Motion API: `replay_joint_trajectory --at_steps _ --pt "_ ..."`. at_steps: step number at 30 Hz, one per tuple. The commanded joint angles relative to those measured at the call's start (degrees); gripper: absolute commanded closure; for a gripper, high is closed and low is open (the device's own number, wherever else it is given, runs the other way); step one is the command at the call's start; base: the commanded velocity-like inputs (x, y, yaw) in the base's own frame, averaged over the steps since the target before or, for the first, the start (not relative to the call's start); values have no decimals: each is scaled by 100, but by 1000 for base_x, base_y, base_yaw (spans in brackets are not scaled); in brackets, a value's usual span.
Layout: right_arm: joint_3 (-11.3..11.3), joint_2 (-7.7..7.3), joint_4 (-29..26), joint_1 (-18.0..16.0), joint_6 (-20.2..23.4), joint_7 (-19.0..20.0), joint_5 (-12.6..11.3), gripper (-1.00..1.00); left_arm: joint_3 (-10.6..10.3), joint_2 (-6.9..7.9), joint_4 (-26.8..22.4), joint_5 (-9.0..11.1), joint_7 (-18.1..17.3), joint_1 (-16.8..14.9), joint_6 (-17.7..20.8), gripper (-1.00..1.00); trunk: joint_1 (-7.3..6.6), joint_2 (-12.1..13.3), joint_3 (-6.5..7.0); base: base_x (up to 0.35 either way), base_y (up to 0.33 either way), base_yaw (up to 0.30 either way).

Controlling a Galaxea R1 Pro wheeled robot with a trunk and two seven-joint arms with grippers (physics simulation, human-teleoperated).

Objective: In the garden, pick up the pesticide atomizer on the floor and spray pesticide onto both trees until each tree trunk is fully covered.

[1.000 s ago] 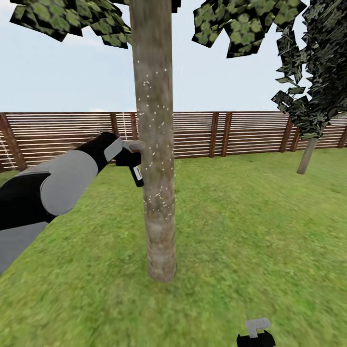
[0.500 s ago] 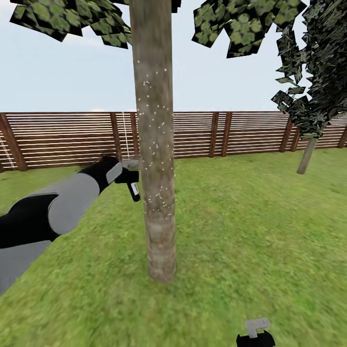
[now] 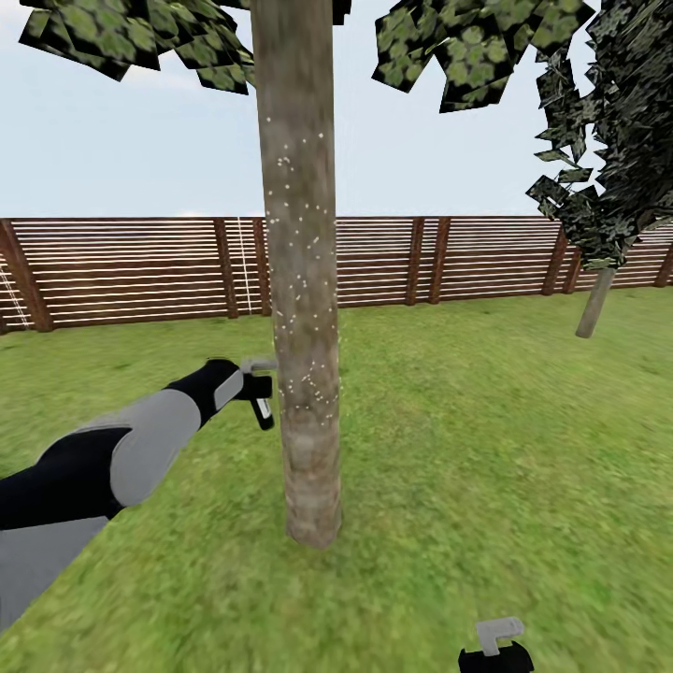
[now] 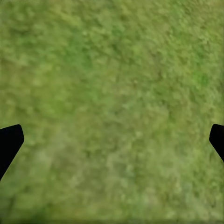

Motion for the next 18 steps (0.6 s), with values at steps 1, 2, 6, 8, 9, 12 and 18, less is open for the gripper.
replay_joint_trajectory --at_steps 1,2,6,8,9,12,18 --pt "40 0 4 -4 -15 -14 -33 -100 36 -13 -9 -32 -11 31 -37 100 3 -11 -10 0 0 0" --pt "40 0 4 -4 -15 -14 -33 -100 34 -37 -5 -31 -14 76 -88 100 3 -11 -10 0 0 0" --pt "42 0 4 -4 -15 -14 -33 -100 38 -178 -4 -30 -16 295 -341 100 3 -11 -10 0 0 0" --pt "42 6 4 -4 -15 -14 -33 -100 40 -173 -10 -30 -12 432 -383 100 3 -11 -10 0 0 0" --pt "42 7 4 -4 -15 -14 -33 -100 39 -172 -10 -30 -12 479 -398 100 3 -11 -10 0 0 0" --pt "38 64 4 -4 -15 -14 -33 -100 33 -188 -1 -30 -17 629 -596 100 3 -11 -10 0 0 0" --pt "28 86 367 45 -34 -12 -51 -100 36 -192 -5 -30 -11 1468 -1490 100 3 -11 -10 0 0 0"
